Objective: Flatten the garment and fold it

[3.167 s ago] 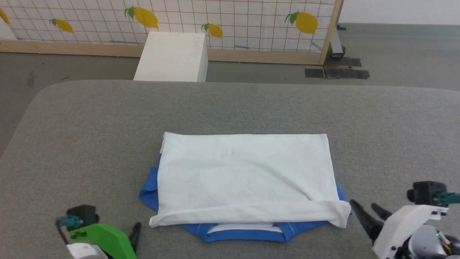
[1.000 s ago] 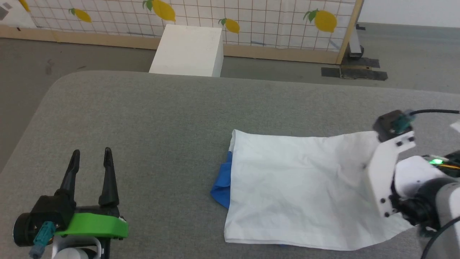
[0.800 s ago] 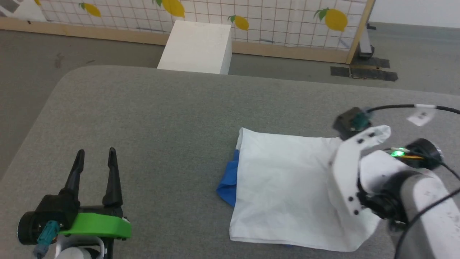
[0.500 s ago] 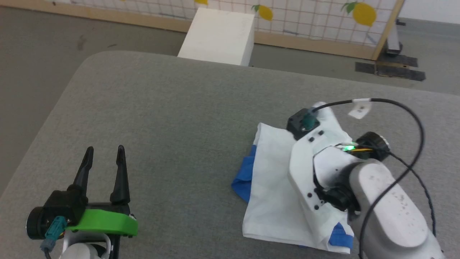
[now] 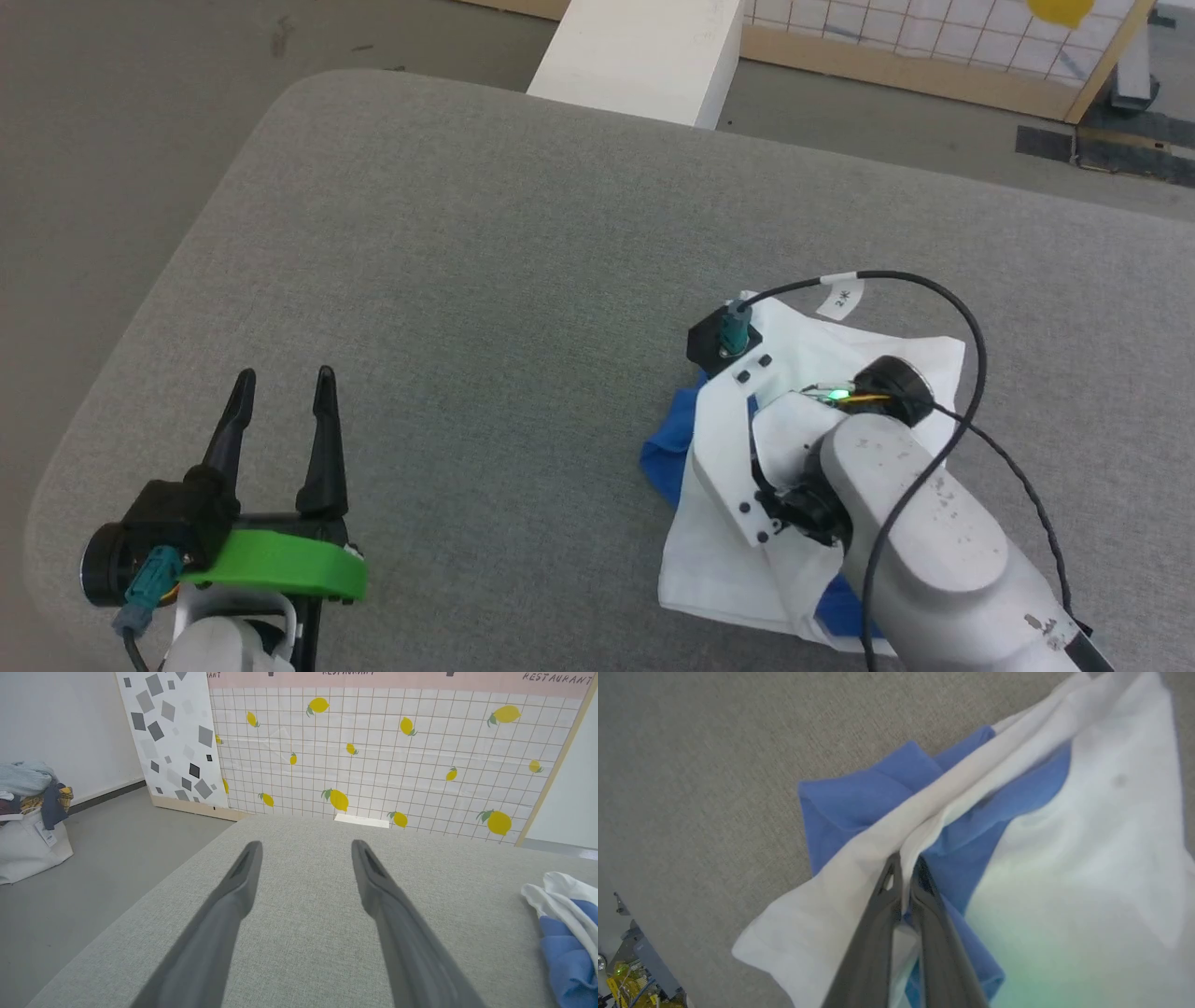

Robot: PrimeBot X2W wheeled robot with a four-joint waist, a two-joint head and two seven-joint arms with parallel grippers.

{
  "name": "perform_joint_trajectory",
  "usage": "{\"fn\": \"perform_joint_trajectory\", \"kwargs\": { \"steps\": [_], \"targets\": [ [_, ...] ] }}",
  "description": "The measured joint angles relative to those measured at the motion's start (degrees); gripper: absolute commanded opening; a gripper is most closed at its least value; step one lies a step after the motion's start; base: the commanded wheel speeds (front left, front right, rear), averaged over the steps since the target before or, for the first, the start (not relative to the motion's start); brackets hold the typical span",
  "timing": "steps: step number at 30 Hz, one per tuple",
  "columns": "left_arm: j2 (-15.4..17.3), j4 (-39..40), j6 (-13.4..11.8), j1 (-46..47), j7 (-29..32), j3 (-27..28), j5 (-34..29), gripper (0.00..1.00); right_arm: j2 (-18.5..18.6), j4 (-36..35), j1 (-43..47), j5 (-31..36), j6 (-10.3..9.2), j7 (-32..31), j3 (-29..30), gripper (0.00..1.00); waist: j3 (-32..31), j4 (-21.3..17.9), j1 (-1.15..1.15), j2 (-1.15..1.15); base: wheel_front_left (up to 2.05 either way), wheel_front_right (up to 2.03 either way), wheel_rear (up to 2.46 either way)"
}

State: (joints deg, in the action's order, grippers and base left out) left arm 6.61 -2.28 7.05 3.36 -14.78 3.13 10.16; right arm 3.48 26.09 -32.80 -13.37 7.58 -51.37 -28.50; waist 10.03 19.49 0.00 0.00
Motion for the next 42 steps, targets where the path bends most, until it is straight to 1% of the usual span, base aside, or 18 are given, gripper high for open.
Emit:
{"fn": "perform_joint_trajectory", "kwargs": {
  "steps": [3,6,11,13,15,17,19,22,25,27,32,35,42],
  "targets": [
    [-0.1,-0.1,0.0,0.3,0.0,-0.1,0.0,1.0,-0.3,0.9,-1.4,-1.5,0.0,2.5,-2.2,1.0,0.0,-0.5,0.0,0.0,0.0,0.0,0.0],
    [-0.1,-0.2,0.0,0.3,0.0,0.1,0.0,1.0,-0.4,-0.7,-2.1,-7.0,0.0,4.3,-5.6,1.0,-0.6,-1.2,0.0,0.0,0.0,0.0,0.0],
    [-0.1,0.2,0.0,0.2,0.0,0.6,0.0,1.0,-0.6,-6.1,-2.9,-16.4,0.0,6.3,-10.2,1.0,-1.9,-3.1,0.0,0.0,0.0,0.0,0.0],
    [0.1,0.4,0.0,0.1,0.0,1.2,-0.1,1.0,-0.7,-8.5,-3.0,-19.3,0.0,7.5,-10.5,1.0,-2.5,-4.0,0.0,0.0,0.0,0.0,0.0],
    [0.4,0.9,0.0,-0.2,0.0,1.8,-0.2,1.0,-0.7,-10.5,-3.5,-19.7,0.0,9.0,-9.1,1.0,-3.2,-5.2,0.0,0.0,0.0,0.0,0.0],
    [0.4,1.6,0.0,-0.8,0.0,2.0,-0.5,1.0,-0.8,-11.6,-3.6,-18.2,0.0,10.3,-5.8,1.0,-3.9,-6.3,0.0,0.0,0.0,0.0,0.0],
    [0.4,2.1,0.0,-1.5,0.0,2.2,-0.7,1.0,-0.7,-12.1,-3.5,-14.5,0.0,11.1,-1.7,1.0,-4.5,-7.4,0.0,0.0,0.0,0.0,0.0],
    [0.4,2.8,0.0,-2.0,0.0,2.7,-1.1,1.0,0.0,-13.5,-1.5,-8.4,0.0,11.3,6.2,1.0,-5.3,-9.3,0.0,0.0,0.0,0.0,0.0],
    [0.3,3.4,-0.1,-2.2,0.0,2.9,-1.2,1.0,1.6,-14.6,3.4,-0.8,0.0,9.1,12.0,1.0,-6.0,-11.0,0.0,0.0,0.0,0.0,0.0],
    [0.3,3.7,-0.1,-2.2,0.0,2.9,-1.2,1.0,1.8,-14.9,6.8,1.9,0.0,7.2,14.4,1.0,-6.2,-11.8,0.0,0.0,0.0,0.0,0.0],
    [0.2,3.8,0.0,-2.1,0.0,2.5,-1.2,1.0,0.5,-14.2,12.7,5.1,0.0,4.2,16.3,1.0,-5.3,-12.5,0.0,0.0,0.0,0.0,0.0],
    [0.1,3.7,0.0,-2.0,0.0,1.8,-1.2,1.0,0.0,-12.7,13.7,6.2,0.0,3.9,16.6,1.0,-4.6,-11.8,0.0,0.0,0.0,0.0,0.0],
    [0.1,3.1,0.0,-1.8,0.0,1.7,-1.0,1.0,-0.6,-6.8,14.3,8.9,0.0,3.1,16.7,1.0,-2.8,-9.6,0.0,0.0,0.0,0.0,0.0]
  ]
}}
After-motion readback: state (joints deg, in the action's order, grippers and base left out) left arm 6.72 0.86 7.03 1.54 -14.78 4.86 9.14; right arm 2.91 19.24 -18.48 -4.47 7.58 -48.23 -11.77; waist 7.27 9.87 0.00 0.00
